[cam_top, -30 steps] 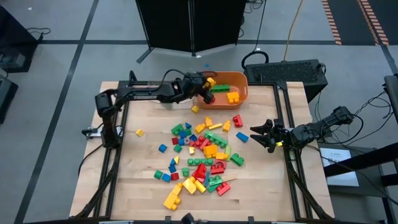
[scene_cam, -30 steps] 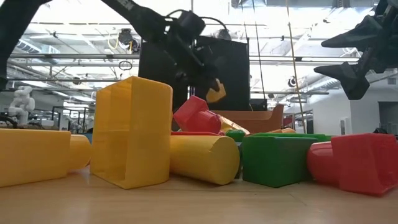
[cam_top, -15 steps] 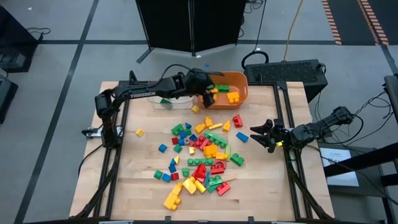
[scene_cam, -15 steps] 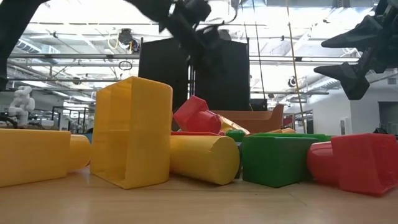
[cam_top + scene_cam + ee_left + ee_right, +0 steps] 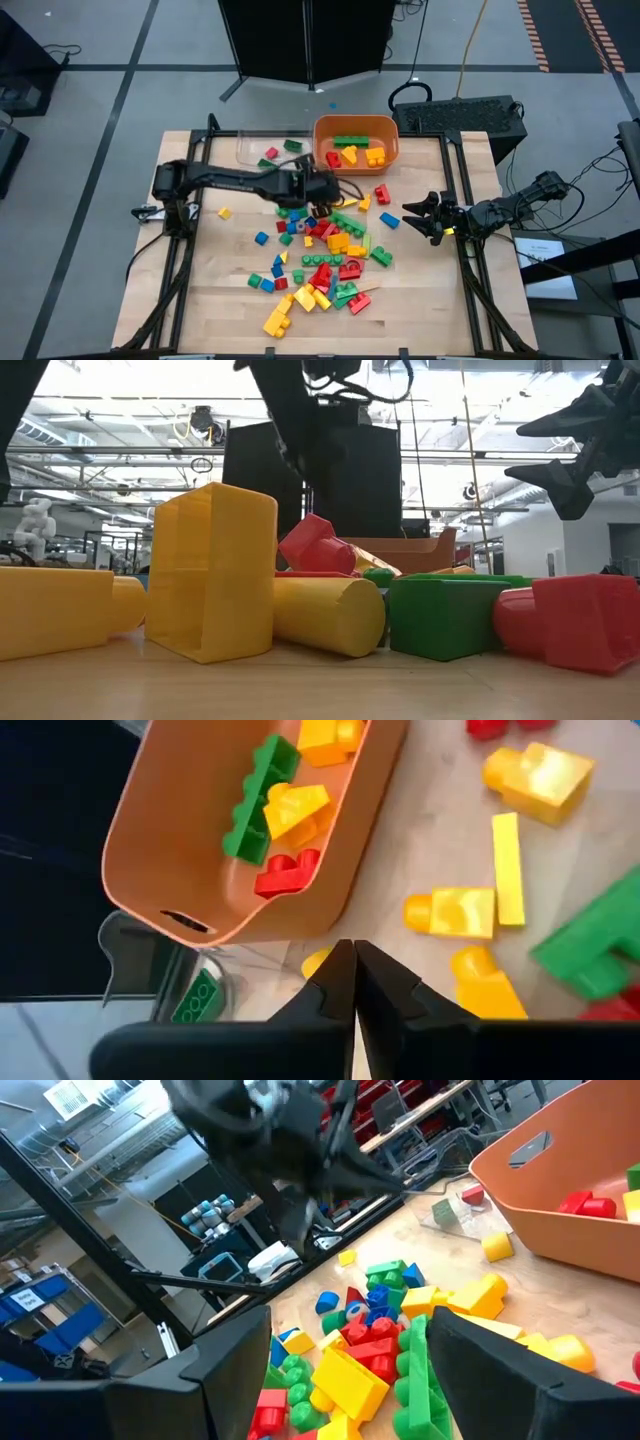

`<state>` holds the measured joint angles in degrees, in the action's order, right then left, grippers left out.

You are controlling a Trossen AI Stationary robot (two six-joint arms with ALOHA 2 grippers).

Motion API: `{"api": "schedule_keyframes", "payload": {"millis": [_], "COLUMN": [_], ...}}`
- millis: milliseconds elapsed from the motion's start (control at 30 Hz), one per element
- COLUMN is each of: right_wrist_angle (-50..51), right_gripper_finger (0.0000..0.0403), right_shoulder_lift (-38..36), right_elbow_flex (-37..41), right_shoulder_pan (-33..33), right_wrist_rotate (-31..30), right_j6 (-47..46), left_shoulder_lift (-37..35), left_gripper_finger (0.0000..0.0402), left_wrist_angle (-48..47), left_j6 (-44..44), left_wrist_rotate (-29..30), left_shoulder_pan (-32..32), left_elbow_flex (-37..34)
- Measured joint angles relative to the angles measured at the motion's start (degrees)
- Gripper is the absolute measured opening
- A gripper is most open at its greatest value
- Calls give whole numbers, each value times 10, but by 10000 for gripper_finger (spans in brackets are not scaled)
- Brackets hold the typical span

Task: Sort blocks by size
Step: Put the big green game piece into the orange bin

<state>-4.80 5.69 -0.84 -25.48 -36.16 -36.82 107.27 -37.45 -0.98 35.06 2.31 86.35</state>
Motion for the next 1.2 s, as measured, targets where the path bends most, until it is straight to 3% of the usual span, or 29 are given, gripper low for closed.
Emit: {"api": "schedule_keyframes", "payload": {"millis": [100, 233, 367, 533, 700, 833, 1067, 1200], "right_wrist_angle": [0, -8, -17, -43, -108, -110, -87, 14], "right_gripper_finger": [260, 260, 260, 260, 260, 260, 259, 243], "right_shoulder_lift": [0, 0, 0, 1, 41, 133, 411, 580], "right_elbow_flex": [0, 0, 0, 0, -8, -63, -255, -391], "right_shoulder_pan": [0, 0, 0, 4, 27, 46, 96, 140], "right_wrist_rotate": [0, -1, -37, -42, -39, -27, -25, 5], "right_j6": [0, -6, -96, -125, -106, -64, 91, 48], "left_shoulder_lift": [4, 4, -13, -109, -220, -290, -365, -388], "left_gripper_finger": [3, 2, 1, 1, 0, 0, 0, 0], "left_wrist_angle": [29, 26, 1, 31, 20, 2, -63, -113], "left_j6": [-3, -34, -97, -107, -106, -107, -107, -107], "left_wrist_rotate": [19, 1, -23, -17, 33, 62, 117, 128], "left_shoulder_pan": [7, 22, 16, -20, -46, -64, -91, -101], "left_elbow_flex": [-33, -58, -57, -52, -52, -52, -52, -52]}}
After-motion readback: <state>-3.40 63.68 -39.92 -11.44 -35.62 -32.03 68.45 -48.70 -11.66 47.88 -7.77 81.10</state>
